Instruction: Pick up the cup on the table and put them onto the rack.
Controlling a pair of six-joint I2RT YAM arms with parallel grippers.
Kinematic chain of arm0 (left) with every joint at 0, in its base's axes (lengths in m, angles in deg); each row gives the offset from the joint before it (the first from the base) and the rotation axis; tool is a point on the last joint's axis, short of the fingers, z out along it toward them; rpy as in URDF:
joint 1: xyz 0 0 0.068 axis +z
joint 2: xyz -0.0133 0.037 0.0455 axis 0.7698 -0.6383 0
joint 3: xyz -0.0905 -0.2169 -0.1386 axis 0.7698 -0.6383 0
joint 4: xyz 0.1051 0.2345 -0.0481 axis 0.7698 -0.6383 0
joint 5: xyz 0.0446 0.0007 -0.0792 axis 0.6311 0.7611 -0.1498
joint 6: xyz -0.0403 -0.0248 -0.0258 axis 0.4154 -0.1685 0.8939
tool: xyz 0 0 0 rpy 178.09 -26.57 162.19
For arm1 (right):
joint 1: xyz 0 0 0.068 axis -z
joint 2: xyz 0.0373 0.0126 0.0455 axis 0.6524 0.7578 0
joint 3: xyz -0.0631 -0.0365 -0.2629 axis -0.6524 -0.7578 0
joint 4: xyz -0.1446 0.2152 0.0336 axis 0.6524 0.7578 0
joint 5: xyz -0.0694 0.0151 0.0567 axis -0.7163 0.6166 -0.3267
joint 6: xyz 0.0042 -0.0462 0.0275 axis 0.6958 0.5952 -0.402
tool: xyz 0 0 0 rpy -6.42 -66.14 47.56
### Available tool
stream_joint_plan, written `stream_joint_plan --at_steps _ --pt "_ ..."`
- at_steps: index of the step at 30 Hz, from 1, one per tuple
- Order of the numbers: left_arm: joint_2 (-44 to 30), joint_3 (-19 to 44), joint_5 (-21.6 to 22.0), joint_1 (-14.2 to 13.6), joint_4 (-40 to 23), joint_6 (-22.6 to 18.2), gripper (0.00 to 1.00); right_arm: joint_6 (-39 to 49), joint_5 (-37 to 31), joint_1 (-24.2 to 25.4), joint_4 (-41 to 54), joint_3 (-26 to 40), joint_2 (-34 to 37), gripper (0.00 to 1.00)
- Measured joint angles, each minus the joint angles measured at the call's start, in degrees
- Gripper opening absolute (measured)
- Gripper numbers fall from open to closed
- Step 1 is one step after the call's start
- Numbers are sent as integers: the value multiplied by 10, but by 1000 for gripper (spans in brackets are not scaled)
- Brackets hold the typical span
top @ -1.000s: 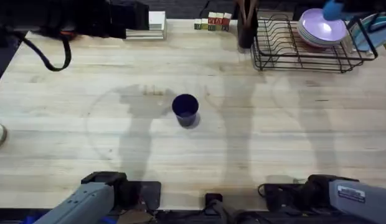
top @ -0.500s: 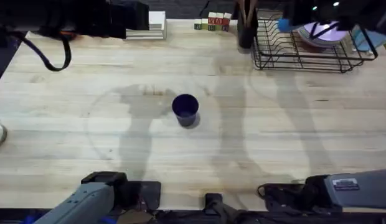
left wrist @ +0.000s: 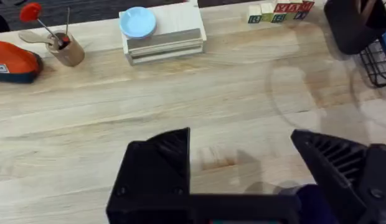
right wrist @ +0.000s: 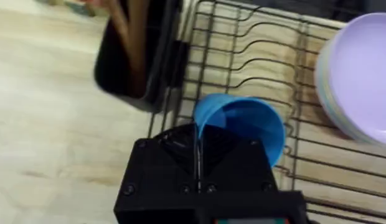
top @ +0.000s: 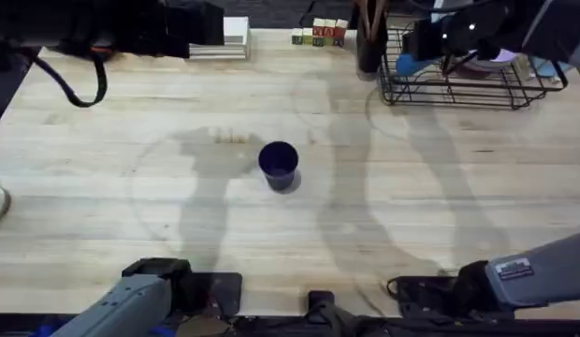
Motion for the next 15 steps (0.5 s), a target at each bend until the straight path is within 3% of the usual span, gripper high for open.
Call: stream_joint_plan --at_steps 7,15 --pt "0 0 0 0 -11 0 993 11 22 -3 67 0 0 29" --pt "0 0 0 0 -13 0 994 37 28 -3 73 0 0 49"
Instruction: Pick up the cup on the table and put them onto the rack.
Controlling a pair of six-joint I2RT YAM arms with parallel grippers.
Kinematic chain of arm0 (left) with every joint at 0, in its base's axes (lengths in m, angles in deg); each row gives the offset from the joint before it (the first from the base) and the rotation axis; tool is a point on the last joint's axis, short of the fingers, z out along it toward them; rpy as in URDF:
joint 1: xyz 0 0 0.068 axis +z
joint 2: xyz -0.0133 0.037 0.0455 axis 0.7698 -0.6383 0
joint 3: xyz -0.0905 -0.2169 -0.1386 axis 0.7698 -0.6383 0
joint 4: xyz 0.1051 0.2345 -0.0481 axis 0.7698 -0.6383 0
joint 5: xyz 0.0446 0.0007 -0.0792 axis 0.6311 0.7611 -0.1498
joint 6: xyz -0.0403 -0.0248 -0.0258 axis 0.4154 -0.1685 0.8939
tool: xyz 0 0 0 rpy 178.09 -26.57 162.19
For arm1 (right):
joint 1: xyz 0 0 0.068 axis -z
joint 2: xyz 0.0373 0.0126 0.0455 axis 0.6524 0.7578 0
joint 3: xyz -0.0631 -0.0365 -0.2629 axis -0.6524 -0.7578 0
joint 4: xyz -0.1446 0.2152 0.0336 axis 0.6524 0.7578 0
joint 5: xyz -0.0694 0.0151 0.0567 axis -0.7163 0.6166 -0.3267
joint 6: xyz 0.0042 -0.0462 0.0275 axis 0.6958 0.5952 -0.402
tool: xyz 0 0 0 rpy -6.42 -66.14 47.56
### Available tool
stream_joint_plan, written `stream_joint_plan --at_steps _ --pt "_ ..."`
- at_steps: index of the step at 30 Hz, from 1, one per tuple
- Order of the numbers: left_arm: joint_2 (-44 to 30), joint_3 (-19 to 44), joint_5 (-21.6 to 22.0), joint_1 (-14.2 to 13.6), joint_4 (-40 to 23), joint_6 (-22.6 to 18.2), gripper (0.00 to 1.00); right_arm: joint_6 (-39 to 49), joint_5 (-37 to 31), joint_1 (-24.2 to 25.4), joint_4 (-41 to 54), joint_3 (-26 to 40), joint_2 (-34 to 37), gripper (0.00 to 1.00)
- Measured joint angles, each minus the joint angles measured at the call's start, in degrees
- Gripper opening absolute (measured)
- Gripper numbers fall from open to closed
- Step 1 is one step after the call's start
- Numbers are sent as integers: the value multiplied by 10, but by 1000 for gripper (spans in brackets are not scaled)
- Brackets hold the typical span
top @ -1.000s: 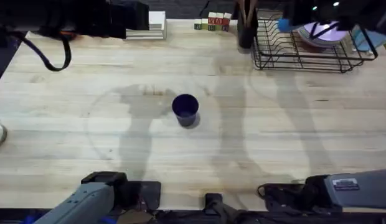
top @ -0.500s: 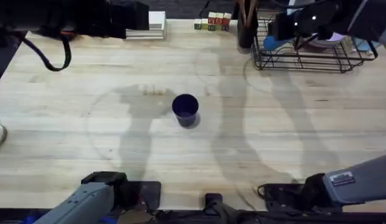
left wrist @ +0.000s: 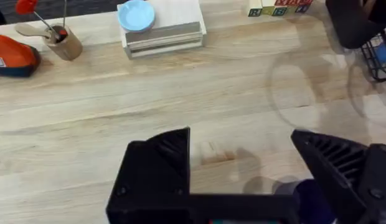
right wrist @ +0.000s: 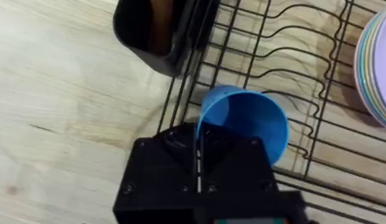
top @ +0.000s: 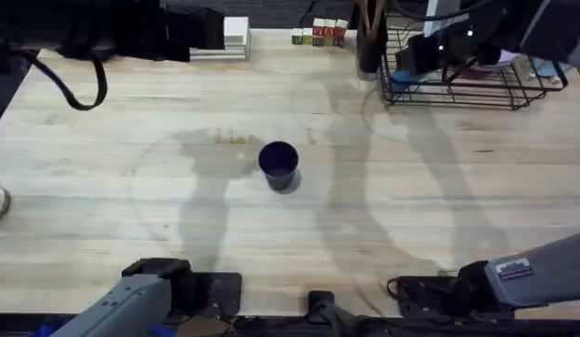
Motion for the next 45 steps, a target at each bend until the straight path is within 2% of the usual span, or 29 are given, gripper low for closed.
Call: stream_joint_plan --at_steps 2,17,30,38,41,45 --pt "0 0 0 0 0 0 993 2 0 0 -2 0 0 128" --pt "0 0 0 0 0 0 993 4 0 0 -15 0 0 308" --pt "0 0 0 0 0 0 993 4 0 0 -21 4 -2 371" --pt "0 0 0 0 0 0 993 4 0 0 -20 7 -60 447" --pt "0 0 0 0 0 0 993 5 0 0 -18 9 -91 538" --pt "0 0 0 0 0 0 993 6 0 0 -1 9 -130 597"
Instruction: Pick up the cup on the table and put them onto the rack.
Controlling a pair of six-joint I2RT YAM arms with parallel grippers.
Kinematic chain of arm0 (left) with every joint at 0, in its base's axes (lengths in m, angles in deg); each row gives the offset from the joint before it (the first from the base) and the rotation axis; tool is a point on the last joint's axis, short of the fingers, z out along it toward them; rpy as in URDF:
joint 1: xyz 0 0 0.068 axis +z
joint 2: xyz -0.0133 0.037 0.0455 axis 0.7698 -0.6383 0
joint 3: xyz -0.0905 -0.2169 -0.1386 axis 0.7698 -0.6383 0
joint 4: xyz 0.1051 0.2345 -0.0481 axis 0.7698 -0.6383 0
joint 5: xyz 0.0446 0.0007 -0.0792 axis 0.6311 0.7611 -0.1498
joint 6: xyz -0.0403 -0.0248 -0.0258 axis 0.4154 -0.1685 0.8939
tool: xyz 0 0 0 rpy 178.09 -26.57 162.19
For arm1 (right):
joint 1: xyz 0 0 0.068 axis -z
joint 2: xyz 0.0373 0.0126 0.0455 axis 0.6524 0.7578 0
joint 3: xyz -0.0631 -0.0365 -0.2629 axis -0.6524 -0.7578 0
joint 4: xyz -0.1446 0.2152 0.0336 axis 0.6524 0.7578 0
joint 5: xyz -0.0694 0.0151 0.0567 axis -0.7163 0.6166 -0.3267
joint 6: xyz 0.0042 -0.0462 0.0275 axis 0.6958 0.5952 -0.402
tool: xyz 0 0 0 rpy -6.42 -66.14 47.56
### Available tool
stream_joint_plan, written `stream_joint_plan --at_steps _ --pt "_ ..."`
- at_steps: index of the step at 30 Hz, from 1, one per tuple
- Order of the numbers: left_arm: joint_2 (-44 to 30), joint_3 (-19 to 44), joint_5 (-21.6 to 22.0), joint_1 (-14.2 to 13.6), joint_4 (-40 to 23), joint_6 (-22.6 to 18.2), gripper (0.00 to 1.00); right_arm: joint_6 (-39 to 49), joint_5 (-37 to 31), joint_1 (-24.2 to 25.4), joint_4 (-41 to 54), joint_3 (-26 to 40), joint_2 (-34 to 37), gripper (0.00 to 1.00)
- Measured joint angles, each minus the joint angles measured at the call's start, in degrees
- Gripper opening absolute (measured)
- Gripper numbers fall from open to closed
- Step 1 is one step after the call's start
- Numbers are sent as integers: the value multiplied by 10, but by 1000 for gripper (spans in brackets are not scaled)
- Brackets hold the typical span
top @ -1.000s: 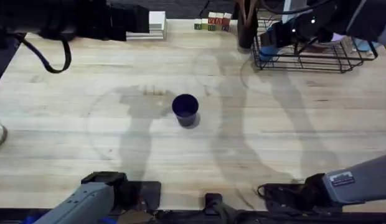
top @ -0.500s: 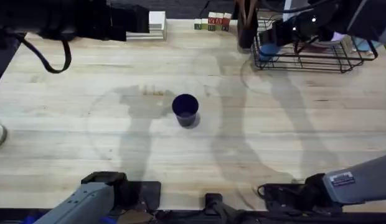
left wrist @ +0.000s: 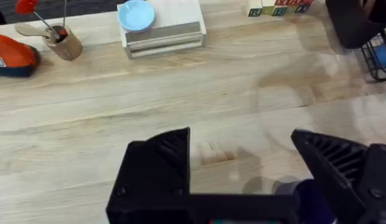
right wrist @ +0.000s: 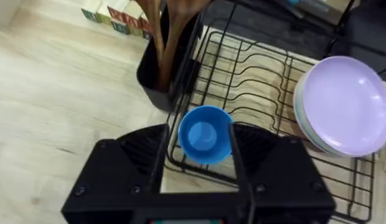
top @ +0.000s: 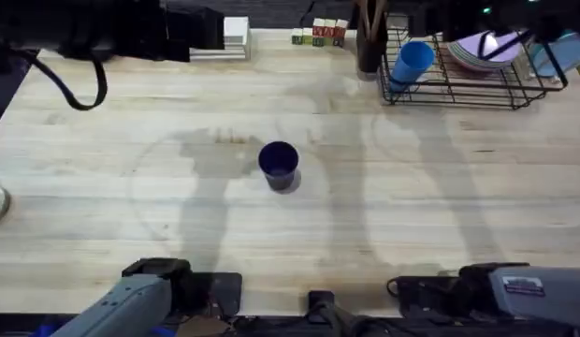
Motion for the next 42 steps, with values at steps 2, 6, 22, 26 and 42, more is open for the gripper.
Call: stream_joint_plan --at_steps 2,6,22,26,42 --pt "0 0 0 0 0 0 993 1 0 0 17 0 -19 677" --pt "0 0 0 0 0 0 993 3 0 0 63 0 -60 947" --pt "0 0 0 0 0 0 993 -45 116 -23 183 0 -134 995" --pt "0 0 0 0 0 0 993 -48 147 -75 191 0 -134 996" --pt "0 0 0 0 -2 0 993 -35 102 -310 198 5 -74 996"
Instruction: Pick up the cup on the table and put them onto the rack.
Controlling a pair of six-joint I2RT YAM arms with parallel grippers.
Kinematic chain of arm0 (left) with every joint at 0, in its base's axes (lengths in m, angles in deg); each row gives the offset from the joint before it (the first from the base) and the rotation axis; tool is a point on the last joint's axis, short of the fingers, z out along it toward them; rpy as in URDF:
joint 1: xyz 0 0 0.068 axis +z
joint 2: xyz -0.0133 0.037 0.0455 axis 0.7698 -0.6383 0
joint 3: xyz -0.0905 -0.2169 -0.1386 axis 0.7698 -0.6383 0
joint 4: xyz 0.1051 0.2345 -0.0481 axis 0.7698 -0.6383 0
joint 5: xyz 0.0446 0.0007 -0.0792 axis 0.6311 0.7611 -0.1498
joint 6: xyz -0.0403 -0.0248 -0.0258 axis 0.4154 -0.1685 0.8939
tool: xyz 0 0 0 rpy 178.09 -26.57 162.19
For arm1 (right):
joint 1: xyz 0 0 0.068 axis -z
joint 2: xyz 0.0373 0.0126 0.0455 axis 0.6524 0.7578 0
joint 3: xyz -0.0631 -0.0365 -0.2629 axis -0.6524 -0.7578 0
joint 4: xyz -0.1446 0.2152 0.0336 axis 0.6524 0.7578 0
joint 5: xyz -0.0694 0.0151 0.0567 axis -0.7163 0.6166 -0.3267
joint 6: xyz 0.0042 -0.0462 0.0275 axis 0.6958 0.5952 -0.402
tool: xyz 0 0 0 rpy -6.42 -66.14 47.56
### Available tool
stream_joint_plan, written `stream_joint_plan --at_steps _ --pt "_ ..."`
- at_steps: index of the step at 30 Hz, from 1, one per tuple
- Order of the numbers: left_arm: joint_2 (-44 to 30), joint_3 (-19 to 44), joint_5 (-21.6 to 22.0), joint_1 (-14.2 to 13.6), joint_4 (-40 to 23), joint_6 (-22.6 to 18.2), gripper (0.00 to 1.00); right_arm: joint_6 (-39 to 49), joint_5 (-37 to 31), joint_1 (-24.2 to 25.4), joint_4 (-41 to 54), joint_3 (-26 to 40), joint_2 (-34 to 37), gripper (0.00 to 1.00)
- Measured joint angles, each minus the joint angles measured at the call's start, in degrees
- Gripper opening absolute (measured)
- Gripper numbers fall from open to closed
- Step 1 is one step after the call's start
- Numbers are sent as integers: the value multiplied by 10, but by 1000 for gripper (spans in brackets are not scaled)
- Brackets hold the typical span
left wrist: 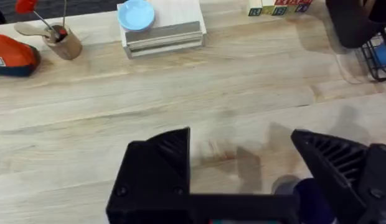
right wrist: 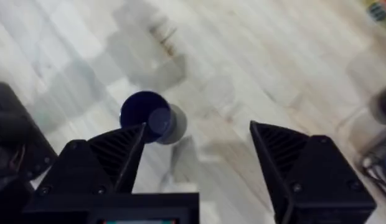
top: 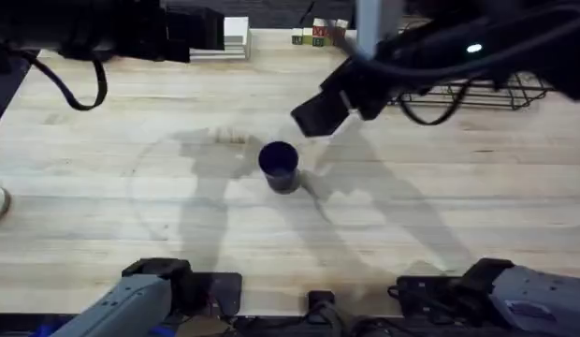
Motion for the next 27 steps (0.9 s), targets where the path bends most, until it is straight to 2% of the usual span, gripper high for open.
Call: stream_joint_plan --at_steps 10,27 --pt "0 0 0 0 -2 0 993 0 -8 -48 14 0 65 996" --pt "0 0 0 0 -2 0 993 0 -8 -50 11 0 164 936"
